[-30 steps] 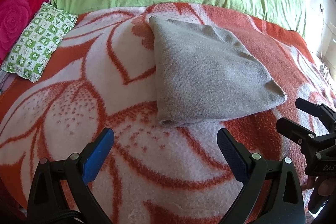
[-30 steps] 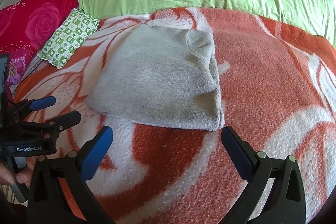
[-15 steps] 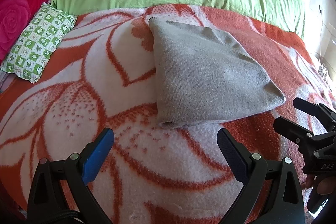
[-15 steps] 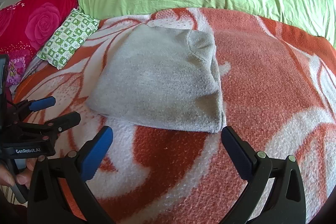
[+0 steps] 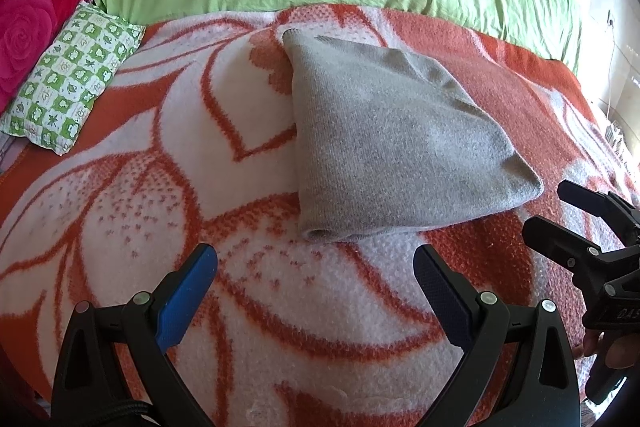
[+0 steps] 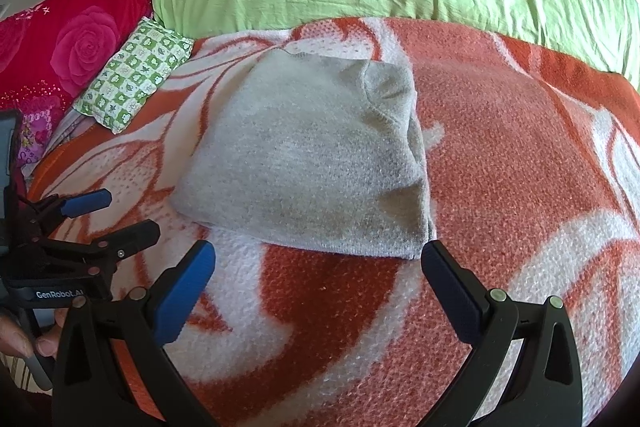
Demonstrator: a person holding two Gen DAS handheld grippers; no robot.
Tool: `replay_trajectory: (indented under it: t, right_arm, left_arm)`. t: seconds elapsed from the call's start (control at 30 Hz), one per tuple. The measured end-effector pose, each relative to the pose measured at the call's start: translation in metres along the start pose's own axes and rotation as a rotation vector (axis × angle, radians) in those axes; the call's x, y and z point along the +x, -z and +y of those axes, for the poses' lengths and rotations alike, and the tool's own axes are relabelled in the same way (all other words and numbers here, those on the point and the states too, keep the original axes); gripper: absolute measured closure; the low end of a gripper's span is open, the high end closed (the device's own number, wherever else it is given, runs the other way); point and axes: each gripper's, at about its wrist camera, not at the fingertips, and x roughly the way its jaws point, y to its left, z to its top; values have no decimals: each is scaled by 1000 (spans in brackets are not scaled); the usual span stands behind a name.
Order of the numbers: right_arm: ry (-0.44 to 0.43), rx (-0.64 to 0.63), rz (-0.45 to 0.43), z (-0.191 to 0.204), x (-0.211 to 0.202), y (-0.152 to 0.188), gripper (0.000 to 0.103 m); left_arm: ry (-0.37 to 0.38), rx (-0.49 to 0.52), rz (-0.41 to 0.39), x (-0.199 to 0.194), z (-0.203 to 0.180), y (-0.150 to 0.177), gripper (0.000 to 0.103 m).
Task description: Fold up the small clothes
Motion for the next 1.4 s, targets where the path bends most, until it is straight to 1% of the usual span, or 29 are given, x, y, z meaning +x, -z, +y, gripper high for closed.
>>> replay_trajectory:
  t: [1.07, 1.4]
  right_arm:
    - [1, -1, -8, -3, 0, -8, 0]
    - [4, 5, -18, -7, -2, -12, 0]
  left_arm:
    - [13, -8, 3, 2, 2, -6, 4]
    - [1, 31, -11, -1, -5, -10, 5]
